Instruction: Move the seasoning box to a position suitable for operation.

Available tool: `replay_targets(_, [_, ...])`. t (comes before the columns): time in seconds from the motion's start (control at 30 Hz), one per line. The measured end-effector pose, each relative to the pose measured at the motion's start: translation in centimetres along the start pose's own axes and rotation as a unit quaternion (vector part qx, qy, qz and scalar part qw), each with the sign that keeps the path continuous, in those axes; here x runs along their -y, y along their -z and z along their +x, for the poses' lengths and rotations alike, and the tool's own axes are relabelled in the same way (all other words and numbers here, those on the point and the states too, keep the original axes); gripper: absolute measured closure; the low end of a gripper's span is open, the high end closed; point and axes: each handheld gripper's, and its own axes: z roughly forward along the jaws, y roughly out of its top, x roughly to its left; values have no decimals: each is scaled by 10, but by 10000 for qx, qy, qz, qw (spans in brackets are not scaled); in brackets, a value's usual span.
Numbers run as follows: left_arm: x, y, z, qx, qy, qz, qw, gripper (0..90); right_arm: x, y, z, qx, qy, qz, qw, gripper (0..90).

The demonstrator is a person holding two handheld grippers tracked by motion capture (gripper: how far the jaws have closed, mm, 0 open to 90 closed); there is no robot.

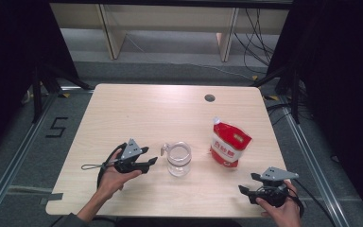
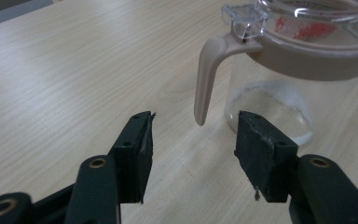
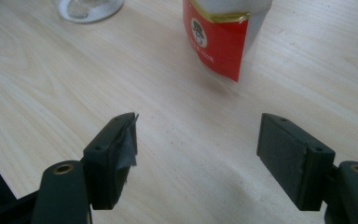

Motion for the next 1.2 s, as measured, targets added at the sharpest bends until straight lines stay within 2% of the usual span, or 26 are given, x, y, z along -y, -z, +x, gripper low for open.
replay_targets(0.03, [-1,-2,0,-17,-41,-2,10000,486,0,1,3,15,-161,34,9999,294])
replay_targets(0.07, [-1,-5,-1,1,57,-35,10000,493,0,0,0,-32,-17,-12,10000,294])
replay_targets(0.1, [-1,-6,-1,57,-41,-9,10000,504,0,0,0,-46,-53,-6,10000,294])
replay_targets(0.13, [-1,-8,-2,64,-60,-4,10000,512,0,0,0,47,30,-26,10000,294])
replay_targets(0.17, [-1,-10,-3,79,-111,7,9999,522,0,0,2,50,-106,20,9999,294])
replay_targets(0.2, [-1,-12,-3,62,-185,40,9998,531,0,0,2,50,-96,20,9999,294])
replay_targets(0.23, [-1,-14,-3,37,-212,89,9997,535,0,0,0,55,41,-14,10000,294])
replay_targets(0.3, [-3,-16,-2,34,-281,38,9996,555,0,0,0,16,-10,15,10000,294])
replay_targets(0.37, [-5,-17,-1,46,-261,2,9996,568,0,-1,0,26,13,6,10000,294])
replay_targets(0.43, [-7,-23,-2,132,-284,-41,9995,597,0,-1,0,40,30,1,10000,295])
replay_targets(0.47, [-9,-24,-2,112,-372,1,9992,603,0,-1,0,37,30,5,10000,295])
replay_targets(0.5, [-9,-27,-3,173,-315,-14,9994,609,0,-1,0,37,32,10,10000,296])
replay_targets(0.53, [-11,-28,-2,162,-406,12,9990,614,0,-1,0,36,43,14,10000,295])
replay_targets(0.57, [-11,-29,-3,197,-349,19,9992,620,0,-1,0,28,76,13,10000,295])
replay_targets(0.6, [-13,-29,-2,188,-446,90,9988,627,0,-1,0,25,83,26,10000,296])
replay_targets(0.73, [-16,-32,-2,210,-491,34,9986,666,1,-2,0,28,93,39,9999,296])
replay_targets(0.77, [-18,-34,-2,225,-483,13,9986,680,0,-1,2,-5,-25,83,10000,295])
replay_targets(0.8, [-19,-35,-1,270,-538,1,9982,687,0,-2,0,20,94,52,9999,296])
replay_targets(0.83, [-19,-35,-1,270,-538,1,9982,699,0,-2,0,20,99,57,9999,296])
replay_targets(0.87, [-20,-36,-2,292,-571,-14,9979,712,0,-2,0,25,95,60,9999,296])
replay_targets(0.9, [-21,-35,-3,259,-744,50,9969,722,0,-1,0,28,79,61,9999,295])
replay_targets(1.0, [-21,-34,-4,203,-859,103,9960,742,1,-1,1,19,9,42,10000,295])
replay_targets(1.03, [-21,-35,-4,187,-782,31,9968,761,1,-1,1,24,17,44,10000,295])
replay_targets(1.13, [-20,-33,-2,236,-772,5,9967,792,0,-1,1,13,39,60,10000,296])
replay_targets(1.17, [-20,-33,-2,210,-763,-1,9969,793,0,-1,2,-9,-32,75,10000,296])
replay_targets(1.2, [-20,-32,-1,253,-726,80,9970,794,0,-1,2,-5,35,52,10000,296])
